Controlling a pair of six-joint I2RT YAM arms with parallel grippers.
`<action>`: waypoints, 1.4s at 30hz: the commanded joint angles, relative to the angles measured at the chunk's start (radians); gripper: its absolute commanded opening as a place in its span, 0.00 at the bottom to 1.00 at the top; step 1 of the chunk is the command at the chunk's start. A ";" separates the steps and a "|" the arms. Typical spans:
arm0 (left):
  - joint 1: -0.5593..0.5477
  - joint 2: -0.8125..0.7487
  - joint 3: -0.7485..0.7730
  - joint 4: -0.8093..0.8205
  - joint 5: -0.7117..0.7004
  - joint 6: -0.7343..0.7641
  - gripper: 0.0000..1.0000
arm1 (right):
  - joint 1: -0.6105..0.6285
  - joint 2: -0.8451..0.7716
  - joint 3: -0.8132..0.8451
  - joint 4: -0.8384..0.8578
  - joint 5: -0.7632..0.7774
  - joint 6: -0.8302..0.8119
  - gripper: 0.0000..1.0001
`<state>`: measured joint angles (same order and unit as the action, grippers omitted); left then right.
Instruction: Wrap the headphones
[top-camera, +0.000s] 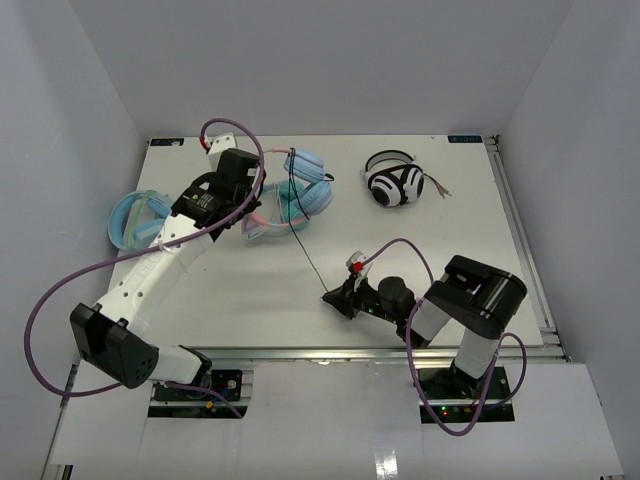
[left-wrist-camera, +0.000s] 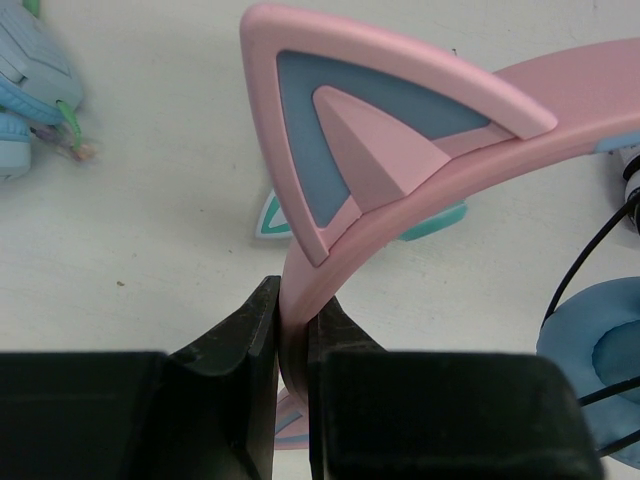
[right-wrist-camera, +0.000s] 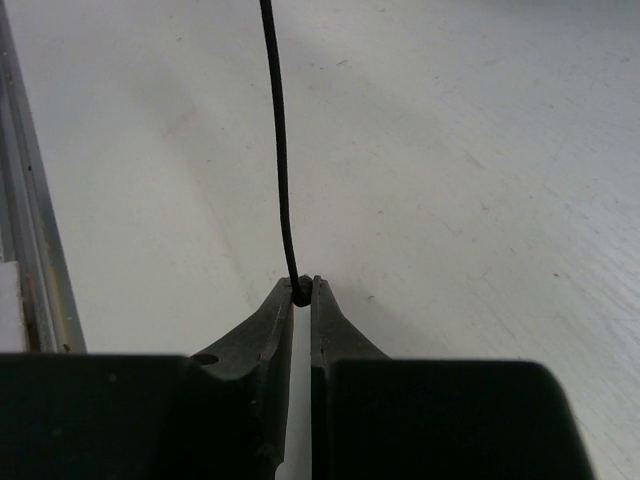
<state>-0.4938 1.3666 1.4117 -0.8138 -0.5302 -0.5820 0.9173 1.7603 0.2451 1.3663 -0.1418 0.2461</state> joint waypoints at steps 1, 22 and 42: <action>0.018 -0.025 0.069 0.100 -0.086 -0.021 0.00 | 0.002 -0.009 0.014 0.521 -0.156 -0.025 0.08; 0.062 -0.040 0.053 0.112 -0.009 -0.013 0.00 | -0.001 -0.077 -0.002 0.513 -0.162 -0.021 0.08; 0.067 -0.234 -0.113 0.102 0.877 0.588 0.00 | -0.363 -0.032 0.036 0.508 -0.269 0.276 0.08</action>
<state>-0.4335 1.1948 1.3039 -0.7780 0.0803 -0.1539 0.6250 1.7690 0.2668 1.3441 -0.3340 0.4448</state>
